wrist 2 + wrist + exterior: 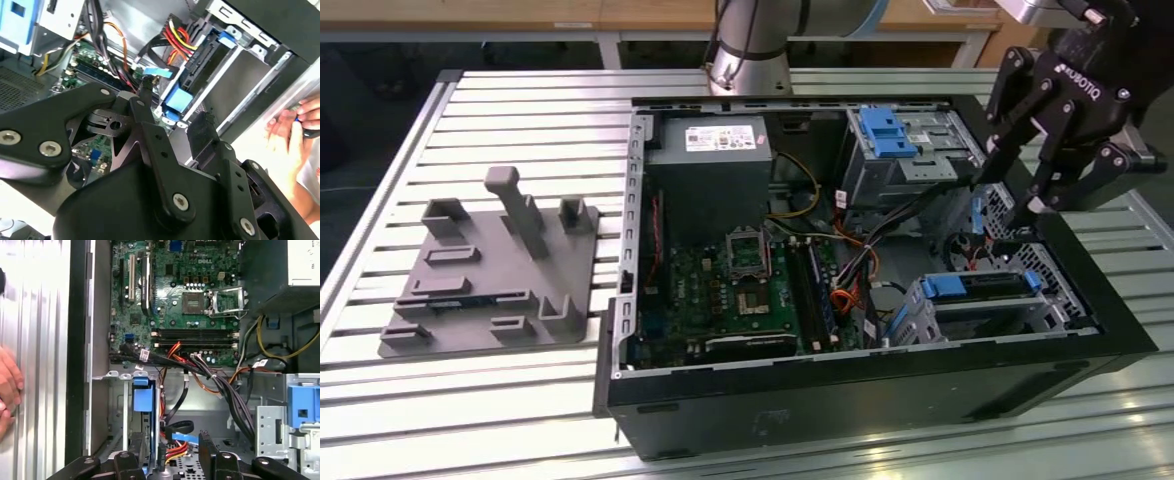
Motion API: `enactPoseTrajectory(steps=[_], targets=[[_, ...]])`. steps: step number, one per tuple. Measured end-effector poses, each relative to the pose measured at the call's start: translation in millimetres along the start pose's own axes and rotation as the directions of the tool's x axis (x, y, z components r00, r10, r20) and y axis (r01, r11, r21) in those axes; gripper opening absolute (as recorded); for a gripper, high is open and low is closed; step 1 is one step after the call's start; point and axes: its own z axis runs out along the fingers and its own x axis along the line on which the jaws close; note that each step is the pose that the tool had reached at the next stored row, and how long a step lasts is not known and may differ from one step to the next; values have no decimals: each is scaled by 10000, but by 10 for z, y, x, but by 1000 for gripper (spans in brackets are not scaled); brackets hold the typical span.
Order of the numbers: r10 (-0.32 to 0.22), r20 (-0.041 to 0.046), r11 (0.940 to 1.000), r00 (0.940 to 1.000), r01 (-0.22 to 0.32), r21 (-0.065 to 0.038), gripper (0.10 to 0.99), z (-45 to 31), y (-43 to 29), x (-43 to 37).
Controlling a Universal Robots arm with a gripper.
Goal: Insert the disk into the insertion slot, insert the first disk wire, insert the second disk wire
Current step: 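Insert the first disk wire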
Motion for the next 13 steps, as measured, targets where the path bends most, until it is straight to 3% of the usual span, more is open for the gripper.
enactPoseTrajectory(steps=[8,13], targets=[[16,-411,10000,9992,-19,-75,557,9,-239,-5],[22,-568,9999,9984,-28,-98,557,55,-325,-7]])
